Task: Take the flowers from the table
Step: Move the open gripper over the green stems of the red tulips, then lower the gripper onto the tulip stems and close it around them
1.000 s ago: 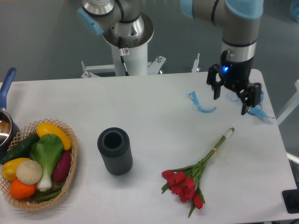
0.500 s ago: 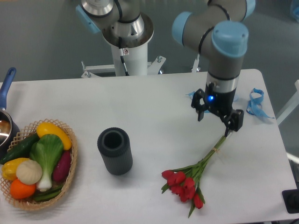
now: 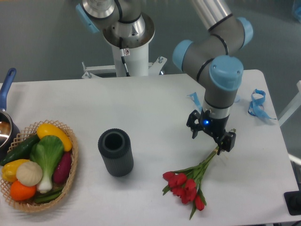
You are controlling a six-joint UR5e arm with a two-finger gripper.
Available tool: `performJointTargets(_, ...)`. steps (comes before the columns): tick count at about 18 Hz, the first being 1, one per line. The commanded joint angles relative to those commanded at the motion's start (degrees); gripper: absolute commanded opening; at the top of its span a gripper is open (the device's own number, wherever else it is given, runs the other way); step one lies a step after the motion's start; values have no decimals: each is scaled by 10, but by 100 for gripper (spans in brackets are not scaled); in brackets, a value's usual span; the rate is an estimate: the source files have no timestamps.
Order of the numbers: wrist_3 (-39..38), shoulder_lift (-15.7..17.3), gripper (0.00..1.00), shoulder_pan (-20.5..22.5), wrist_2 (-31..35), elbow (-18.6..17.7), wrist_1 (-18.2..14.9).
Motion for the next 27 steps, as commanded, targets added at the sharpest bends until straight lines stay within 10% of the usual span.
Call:
performJointTargets(17,-33,-75,97,-11,3,26,23)
performJointTargets(27,-34,-76,15,-12,5,27,36)
